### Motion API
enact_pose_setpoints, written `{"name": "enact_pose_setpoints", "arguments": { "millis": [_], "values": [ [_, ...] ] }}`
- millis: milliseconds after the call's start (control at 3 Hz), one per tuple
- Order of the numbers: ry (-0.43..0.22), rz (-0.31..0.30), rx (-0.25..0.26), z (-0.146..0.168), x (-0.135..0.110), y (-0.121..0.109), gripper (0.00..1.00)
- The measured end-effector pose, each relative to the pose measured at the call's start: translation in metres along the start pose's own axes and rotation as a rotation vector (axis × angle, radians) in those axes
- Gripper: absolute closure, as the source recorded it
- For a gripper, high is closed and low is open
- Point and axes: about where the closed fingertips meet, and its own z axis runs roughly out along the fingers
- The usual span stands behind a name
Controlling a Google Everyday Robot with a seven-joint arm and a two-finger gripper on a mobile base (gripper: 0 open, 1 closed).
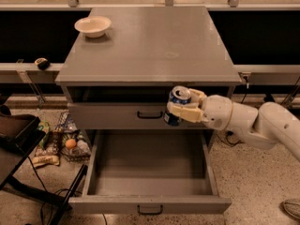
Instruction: Place pepsi can into middle drawer
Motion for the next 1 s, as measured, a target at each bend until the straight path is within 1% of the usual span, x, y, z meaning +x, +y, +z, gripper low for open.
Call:
{"name": "enact_pose_setpoints", "arguments": {
  "millis": [333, 667, 1000],
  "values": [
    [0.03, 0.101, -0.006, 0.005, 0.068, 0.021, 1.0],
    [0.114, 0.135, -0.025, 0.02, 0.139, 0.033, 1.0],
    [0.211, 0.069, -0.051, 0.038, 0.193, 0.028, 1.0]
  ]
}}
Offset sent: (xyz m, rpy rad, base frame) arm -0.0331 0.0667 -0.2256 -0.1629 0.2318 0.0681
